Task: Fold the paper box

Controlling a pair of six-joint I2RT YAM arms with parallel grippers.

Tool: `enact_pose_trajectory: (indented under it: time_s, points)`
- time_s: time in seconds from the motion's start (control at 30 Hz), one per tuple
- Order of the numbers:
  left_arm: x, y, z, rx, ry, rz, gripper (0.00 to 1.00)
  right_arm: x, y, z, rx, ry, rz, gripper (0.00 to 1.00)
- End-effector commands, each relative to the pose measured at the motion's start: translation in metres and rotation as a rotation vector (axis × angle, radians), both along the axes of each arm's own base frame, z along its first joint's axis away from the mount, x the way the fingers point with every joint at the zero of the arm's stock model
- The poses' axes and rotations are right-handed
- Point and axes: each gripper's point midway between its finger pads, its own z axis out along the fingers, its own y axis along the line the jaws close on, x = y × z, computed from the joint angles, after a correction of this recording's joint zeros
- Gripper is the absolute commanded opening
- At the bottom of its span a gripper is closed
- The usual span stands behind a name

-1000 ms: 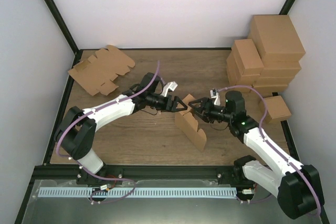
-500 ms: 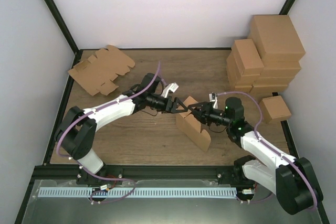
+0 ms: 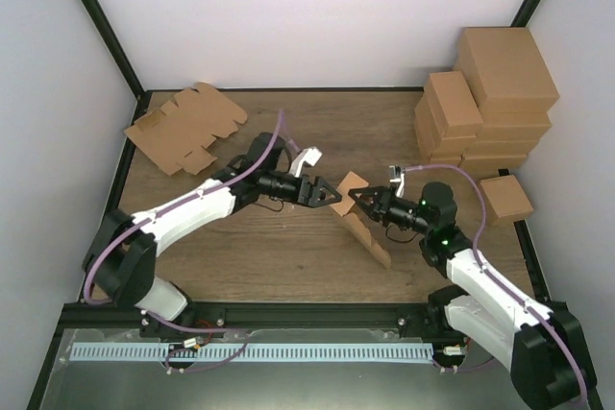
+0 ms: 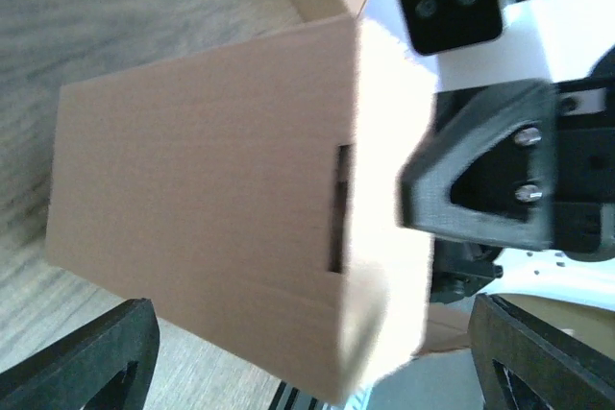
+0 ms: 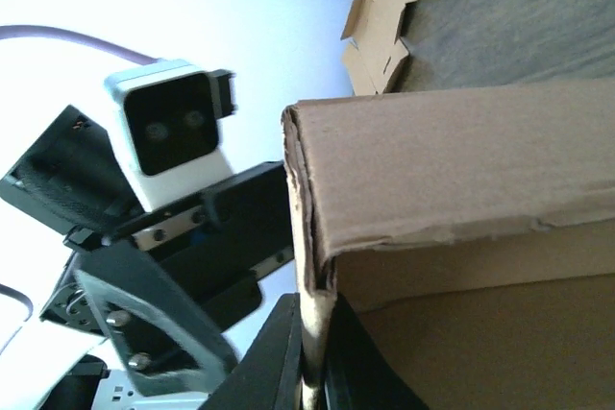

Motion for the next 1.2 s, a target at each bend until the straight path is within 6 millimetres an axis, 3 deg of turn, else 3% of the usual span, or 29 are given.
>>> enact_pose_trajectory:
  time_s: [0.0, 0.3, 0.37, 0.47, 0.57, 0.7, 0.83, 0.97, 1.03, 1.17]
  points:
    - [0.002, 0.008, 0.038, -0.043, -0.155, 0.039, 0.92, 0.003, -0.006, 0.027, -0.086, -0.159, -0.033, 0.01]
    - [0.012, 0.034, 0.063, -0.026, -0.299, 0.198, 0.94, 0.018, -0.011, 0.045, -0.509, -0.416, 0.012, 0.01]
    - [0.014, 0.040, 0.066, -0.015, -0.318, 0.241, 0.95, 0.021, -0.005, 0.047, -0.617, -0.472, 0.031, 0.01]
    - [0.025, 0.056, 0.066, 0.030, -0.329, 0.353, 0.95, 0.017, 0.025, 0.041, -0.777, -0.592, 0.144, 0.01]
    - [0.041, 0.093, 0.072, 0.059, -0.318, 0.565, 1.00, 0.010, 0.060, 0.013, -0.958, -0.676, 0.293, 0.01]
    - [0.046, 0.139, 0.077, 0.000, -0.237, 0.703, 1.00, 0.014, 0.074, -0.020, -1.160, -0.722, 0.401, 0.01]
    - [0.048, 0.174, 0.033, 0.008, -0.004, 0.725, 1.00, 0.009, 0.082, -0.039, -1.301, -0.816, 0.508, 0.01]
    - [0.039, 0.176, -0.008, -0.113, 0.180, 0.649, 1.00, -0.015, 0.092, -0.068, -1.409, -0.927, 0.678, 0.01]
    - [0.036, 0.178, -0.024, -0.078, 0.201, 0.649, 1.00, -0.036, 0.092, -0.097, -1.470, -0.965, 0.822, 0.01]
    - [0.038, 0.182, -0.036, -0.008, 0.181, 0.646, 1.00, -0.081, 0.086, -0.157, -1.570, -1.063, 1.131, 0.01]
